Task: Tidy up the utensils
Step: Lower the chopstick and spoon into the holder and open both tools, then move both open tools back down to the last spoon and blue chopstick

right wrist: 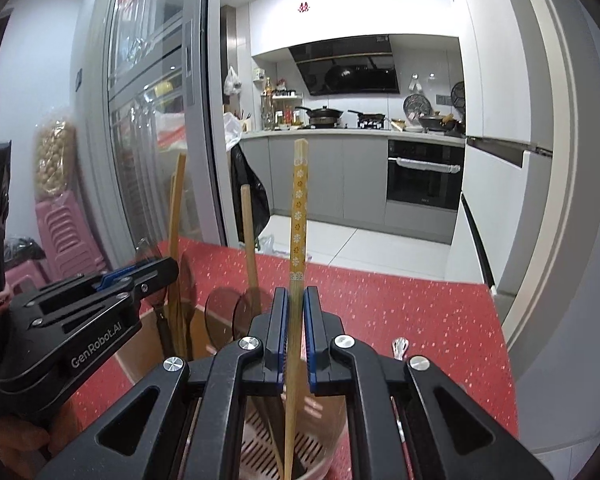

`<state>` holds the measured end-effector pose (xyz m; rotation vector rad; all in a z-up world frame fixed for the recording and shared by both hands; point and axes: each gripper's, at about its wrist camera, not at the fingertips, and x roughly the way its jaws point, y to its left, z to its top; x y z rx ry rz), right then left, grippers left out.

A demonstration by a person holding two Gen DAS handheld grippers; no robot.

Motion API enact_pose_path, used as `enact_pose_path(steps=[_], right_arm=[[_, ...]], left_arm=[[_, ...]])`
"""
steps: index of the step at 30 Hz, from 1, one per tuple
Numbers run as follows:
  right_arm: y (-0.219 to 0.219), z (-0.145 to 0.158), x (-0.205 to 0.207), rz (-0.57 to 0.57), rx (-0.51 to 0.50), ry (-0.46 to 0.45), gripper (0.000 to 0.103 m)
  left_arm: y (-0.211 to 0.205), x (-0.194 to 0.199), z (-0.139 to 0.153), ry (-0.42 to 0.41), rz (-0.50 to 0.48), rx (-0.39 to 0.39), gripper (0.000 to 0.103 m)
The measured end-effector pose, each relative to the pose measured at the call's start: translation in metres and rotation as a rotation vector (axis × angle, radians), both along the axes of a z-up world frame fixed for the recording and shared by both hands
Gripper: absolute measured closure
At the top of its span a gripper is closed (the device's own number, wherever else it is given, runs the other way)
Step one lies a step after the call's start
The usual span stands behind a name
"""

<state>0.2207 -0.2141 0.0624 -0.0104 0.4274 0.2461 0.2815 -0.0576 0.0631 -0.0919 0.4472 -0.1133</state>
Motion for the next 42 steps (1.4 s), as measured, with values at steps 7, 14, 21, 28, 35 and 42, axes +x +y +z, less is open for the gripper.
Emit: enact_pose_path(steps=[7, 14, 21, 28, 35, 42], right_arm=[[0.000, -0.007, 0.001, 0.028, -0.010, 0.062, 0.094], [-0.001, -0.005, -0.001, 0.047, 0.005, 0.105, 0.069], [-0.009, 0.007, -0.017, 0.036, 0.060, 0.108, 0.064], [-0.015, 0.015, -0.041, 0.028, 0.093, 0.115, 0.053], [-0.017, 0.022, -0.067, 0.033, 0.127, 0.129, 0.043], [-0.010, 0.022, -0.089, 0.051, 0.128, 0.139, 0.038]], left_arm=[[0.004, -0.005, -0.004, 0.059, -0.001, -0.011, 0.067], [0.008, -0.012, -0.002, 0.089, -0.007, -0.018, 0.067], [0.010, -0.021, 0.000, 0.112, -0.012, -0.015, 0.067], [0.013, -0.032, 0.002, 0.129, -0.010, -0.017, 0.066], [0.013, -0.046, 0.004, 0.143, -0.008, -0.002, 0.066], [0.018, -0.056, 0.004, 0.146, -0.023, -0.012, 0.066]])
